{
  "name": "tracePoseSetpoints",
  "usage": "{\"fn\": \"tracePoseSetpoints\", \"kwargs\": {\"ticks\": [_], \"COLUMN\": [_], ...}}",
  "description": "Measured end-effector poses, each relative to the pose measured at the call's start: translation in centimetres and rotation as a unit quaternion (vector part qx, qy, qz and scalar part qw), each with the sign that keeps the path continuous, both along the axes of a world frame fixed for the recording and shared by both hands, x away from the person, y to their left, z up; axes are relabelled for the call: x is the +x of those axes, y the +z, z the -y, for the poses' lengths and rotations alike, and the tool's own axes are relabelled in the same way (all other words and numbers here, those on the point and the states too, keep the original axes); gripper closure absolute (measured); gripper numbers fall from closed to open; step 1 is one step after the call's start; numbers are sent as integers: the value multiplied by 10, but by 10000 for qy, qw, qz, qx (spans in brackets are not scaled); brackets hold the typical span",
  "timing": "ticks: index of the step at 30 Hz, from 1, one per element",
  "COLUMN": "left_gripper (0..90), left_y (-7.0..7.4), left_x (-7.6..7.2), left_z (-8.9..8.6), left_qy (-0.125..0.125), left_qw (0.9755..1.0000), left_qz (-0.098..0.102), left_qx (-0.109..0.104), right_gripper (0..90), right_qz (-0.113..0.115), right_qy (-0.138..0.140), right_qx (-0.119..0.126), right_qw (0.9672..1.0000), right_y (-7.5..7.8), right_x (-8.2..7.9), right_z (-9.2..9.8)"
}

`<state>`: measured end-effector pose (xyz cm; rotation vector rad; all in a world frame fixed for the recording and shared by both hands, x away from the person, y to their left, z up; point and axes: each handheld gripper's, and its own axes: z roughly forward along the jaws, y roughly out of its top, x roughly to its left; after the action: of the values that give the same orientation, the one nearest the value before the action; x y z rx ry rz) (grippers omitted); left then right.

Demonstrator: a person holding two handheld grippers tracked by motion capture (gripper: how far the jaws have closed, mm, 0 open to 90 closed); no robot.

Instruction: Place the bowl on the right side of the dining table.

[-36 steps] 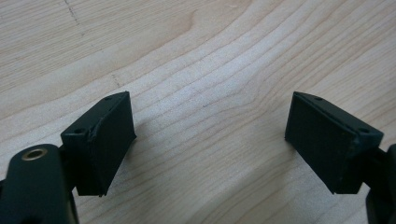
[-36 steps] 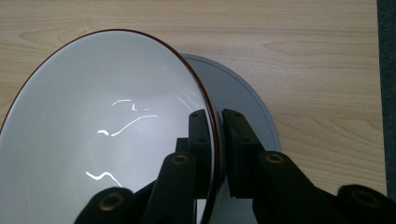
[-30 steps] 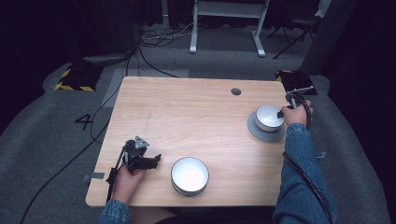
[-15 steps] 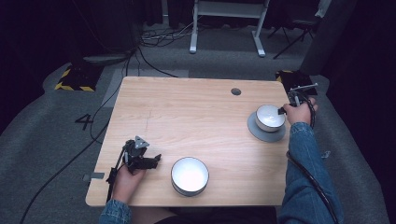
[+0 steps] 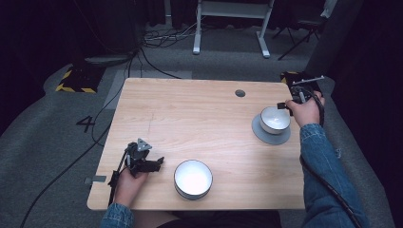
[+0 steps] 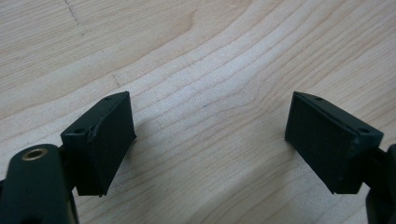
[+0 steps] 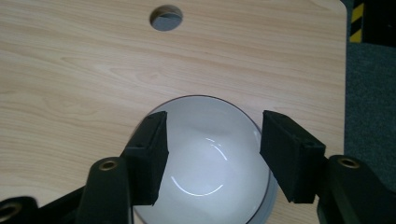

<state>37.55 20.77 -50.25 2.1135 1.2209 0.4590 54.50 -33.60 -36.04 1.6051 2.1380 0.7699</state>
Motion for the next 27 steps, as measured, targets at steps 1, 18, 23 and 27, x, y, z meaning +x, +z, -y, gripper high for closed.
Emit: {"fn": "tracePoseSetpoints", "kwargs": {"ticks": [1,18,23,27], "left_gripper": [159,159,159,159], "left_y": [0,0,0,0], "left_x": [0,0,0,0], "left_z": [0,0,0,0], "left_qy": [0,8,11,6], "left_qw": [10000,10000,10000,10000], "left_qz": [-1,-14,-10,-14], "left_qx": [-1,-45,-41,-44], "right_gripper": [419,392,391,391], "right_qz": [10,280,292,290], "right_qy": [60,1639,1897,2045], "right_qx": [-4,44,133,135], "right_qw": [10000,9861,9813,9783], "right_y": [3,43,47,47], "right_x": [-2,-59,-77,-89], "right_z": [-3,-67,-76,-81]}}
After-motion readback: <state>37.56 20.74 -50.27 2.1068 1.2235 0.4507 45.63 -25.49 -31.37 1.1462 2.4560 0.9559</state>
